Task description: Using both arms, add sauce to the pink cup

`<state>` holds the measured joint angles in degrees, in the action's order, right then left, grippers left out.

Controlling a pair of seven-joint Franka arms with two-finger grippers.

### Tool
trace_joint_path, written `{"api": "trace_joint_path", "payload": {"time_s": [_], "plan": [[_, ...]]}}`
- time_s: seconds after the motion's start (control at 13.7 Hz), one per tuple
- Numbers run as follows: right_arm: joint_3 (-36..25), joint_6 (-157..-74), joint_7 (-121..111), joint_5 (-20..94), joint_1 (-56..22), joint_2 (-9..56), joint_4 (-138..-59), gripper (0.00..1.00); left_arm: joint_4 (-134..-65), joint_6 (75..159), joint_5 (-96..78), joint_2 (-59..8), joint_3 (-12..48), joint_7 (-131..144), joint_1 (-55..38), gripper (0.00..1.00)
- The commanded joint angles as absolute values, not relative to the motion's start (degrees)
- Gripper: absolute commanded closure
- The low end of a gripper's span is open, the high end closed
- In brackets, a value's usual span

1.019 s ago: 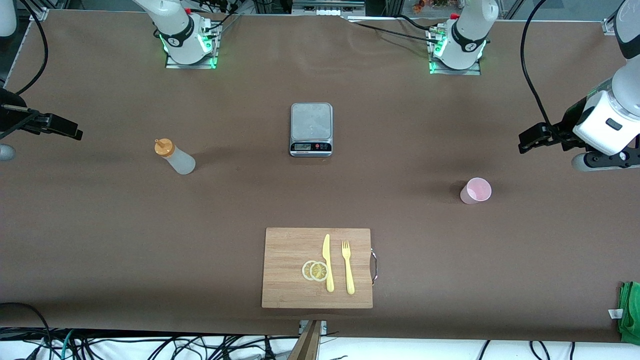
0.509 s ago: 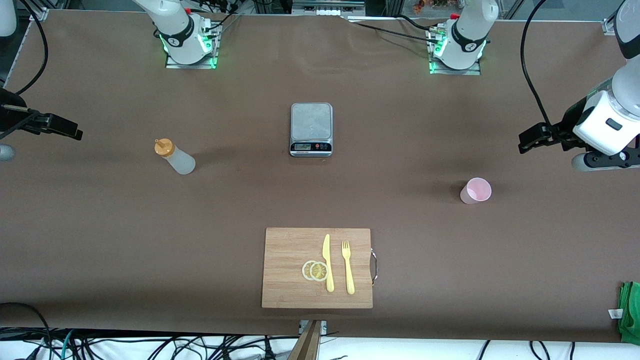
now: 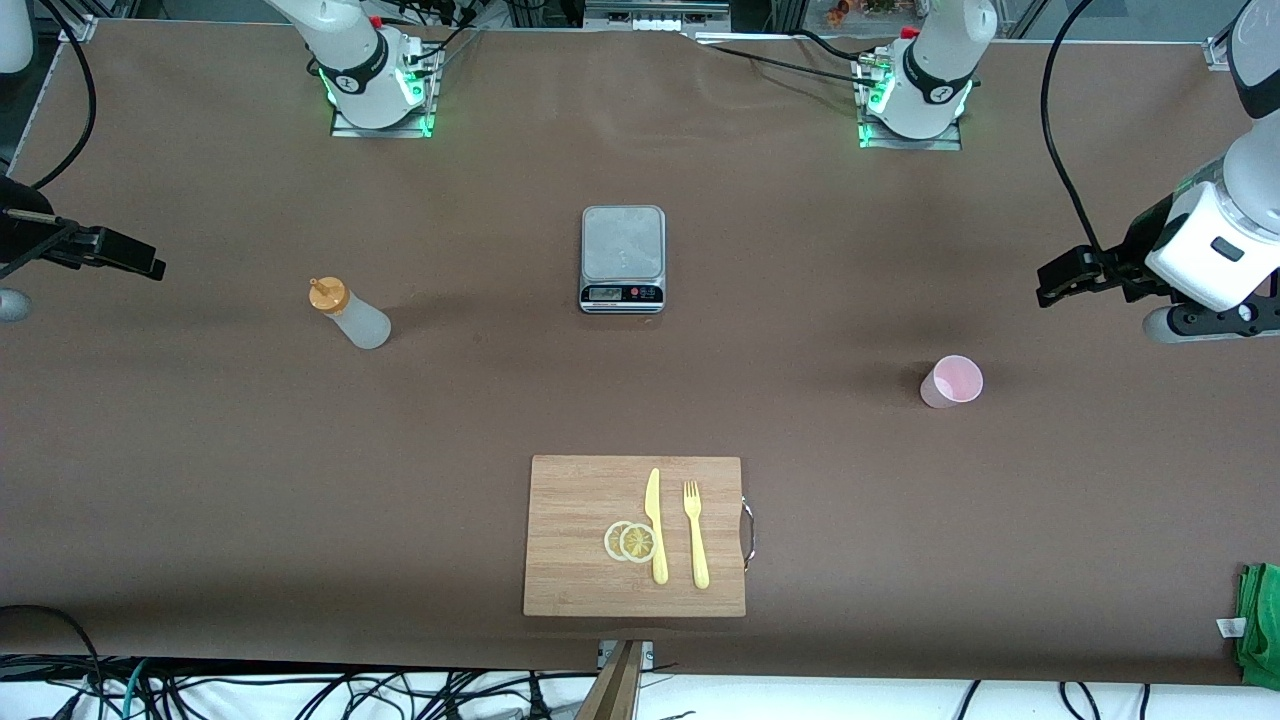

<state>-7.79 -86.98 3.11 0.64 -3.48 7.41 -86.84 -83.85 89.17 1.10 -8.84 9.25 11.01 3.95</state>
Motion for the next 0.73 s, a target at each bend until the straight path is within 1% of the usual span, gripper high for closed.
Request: {"api": "trace_joint_path", "payload": {"time_s": [0.0, 0.36, 0.65], "plan": [[-7.91, -86.40, 2.81, 1.58, -3.52, 7.12, -86.92, 0.00, -82.00, 88.33, 0.18, -9.84, 9.32, 11.34, 3.87, 0.00], [-7.39, -86.13, 2.55, 1.58, -3.69, 7.29, -86.92, 0.00, -82.00, 88.33, -0.09, -10.28, 9.23, 11.25, 3.87, 0.00], [-6.86, -84.81, 0.88, 1.58, -3.60, 7.38, -86.92, 0.00, -82.00, 88.42, 0.09, -13.44, 8.79, 10.81, 4.83, 0.00]]}}
